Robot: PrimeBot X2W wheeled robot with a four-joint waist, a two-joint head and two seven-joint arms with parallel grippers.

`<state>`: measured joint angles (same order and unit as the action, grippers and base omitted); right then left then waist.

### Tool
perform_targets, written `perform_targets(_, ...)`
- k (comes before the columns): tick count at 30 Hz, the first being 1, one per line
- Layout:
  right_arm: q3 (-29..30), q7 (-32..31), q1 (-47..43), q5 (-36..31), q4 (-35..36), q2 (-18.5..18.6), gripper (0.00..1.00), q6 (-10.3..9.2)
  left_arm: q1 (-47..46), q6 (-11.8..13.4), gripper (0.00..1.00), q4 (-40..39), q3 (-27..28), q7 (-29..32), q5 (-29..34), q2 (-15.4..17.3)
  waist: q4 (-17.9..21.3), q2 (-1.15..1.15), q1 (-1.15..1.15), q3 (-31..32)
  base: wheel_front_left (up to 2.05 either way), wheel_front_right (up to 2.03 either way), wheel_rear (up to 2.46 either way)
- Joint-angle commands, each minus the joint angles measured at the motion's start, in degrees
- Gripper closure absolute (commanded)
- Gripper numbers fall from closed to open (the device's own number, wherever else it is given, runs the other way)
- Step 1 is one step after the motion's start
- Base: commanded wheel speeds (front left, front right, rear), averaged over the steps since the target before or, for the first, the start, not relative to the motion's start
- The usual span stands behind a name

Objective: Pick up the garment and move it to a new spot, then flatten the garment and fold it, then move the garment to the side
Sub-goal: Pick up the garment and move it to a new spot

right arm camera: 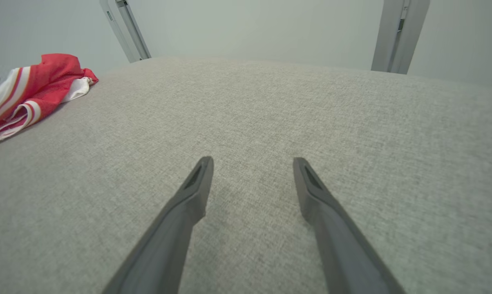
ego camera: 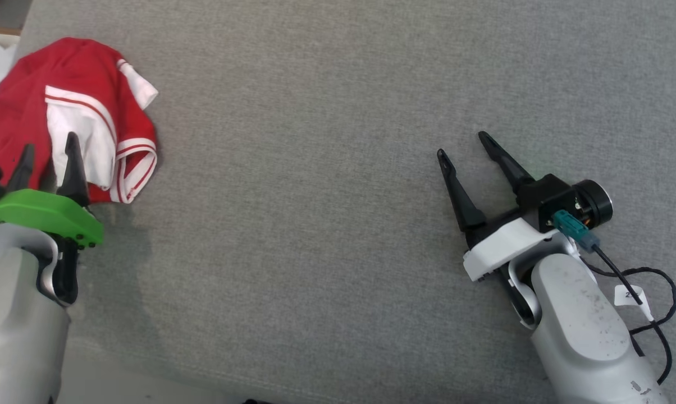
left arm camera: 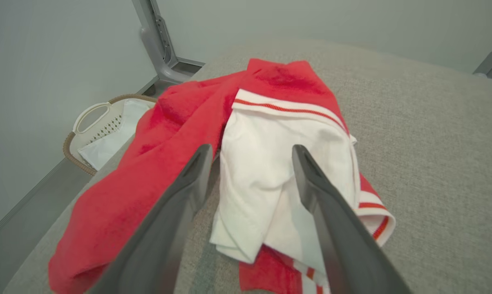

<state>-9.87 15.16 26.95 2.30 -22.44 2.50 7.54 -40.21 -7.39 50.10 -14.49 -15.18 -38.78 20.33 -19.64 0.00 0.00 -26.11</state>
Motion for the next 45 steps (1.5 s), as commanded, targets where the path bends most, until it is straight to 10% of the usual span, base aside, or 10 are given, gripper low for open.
perform_targets(1,0.43,-0.04,0.24,-0.31,-0.54,0.83,0.0,-0.12,-1.33,-0.1,0.0,2.26,-0.89,0.12,-1.86,0.9,3.37,0.0,0.0,-3.33,0.0,0.0,0.0)
perform_targets(7,0.85,-0.19,-0.38,0.23,-0.75,1.11,0.0,-0.13,-2.24,-0.11,0.0,9.07,-5.26,0.48,-6.58,1.45,4.71,0.0,0.0,-3.45,0.0,0.0,0.0)
perform_targets(8,0.95,-0.24,-0.61,0.41,-0.79,1.15,0.0,-0.13,-2.17,-0.11,0.66,9.47,-6.1,0.48,-6.93,1.36,4.84,0.0,0.0,-3.26,0.0,0.0,0.0)
perform_targets(9,0.98,-0.24,-0.78,0.44,-0.85,1.14,0.0,-0.13,-2.12,-0.11,1.0,9.66,-6.71,0.41,-7.31,1.33,4.9,0.0,0.0,-3.01,0.0,0.0,0.0)
perform_targets(26,0.78,-0.02,-5.82,7.18,0.45,0.55,0.0,-0.1,-0.44,-0.11,1.0,-17.99,3.54,-0.03,8.98,3.14,8.84,0.0,0.0,9.24,0.0,0.0,0.0)
perform_targets(45,0.21,-0.02,-10.92,11.9,3.04,0.5,0.0,-0.1,1.77,-0.11,1.0,-26.91,-19.18,-0.03,10.63,-8.35,30.07,0.0,0.0,11.43,0.0,0.0,0.0)
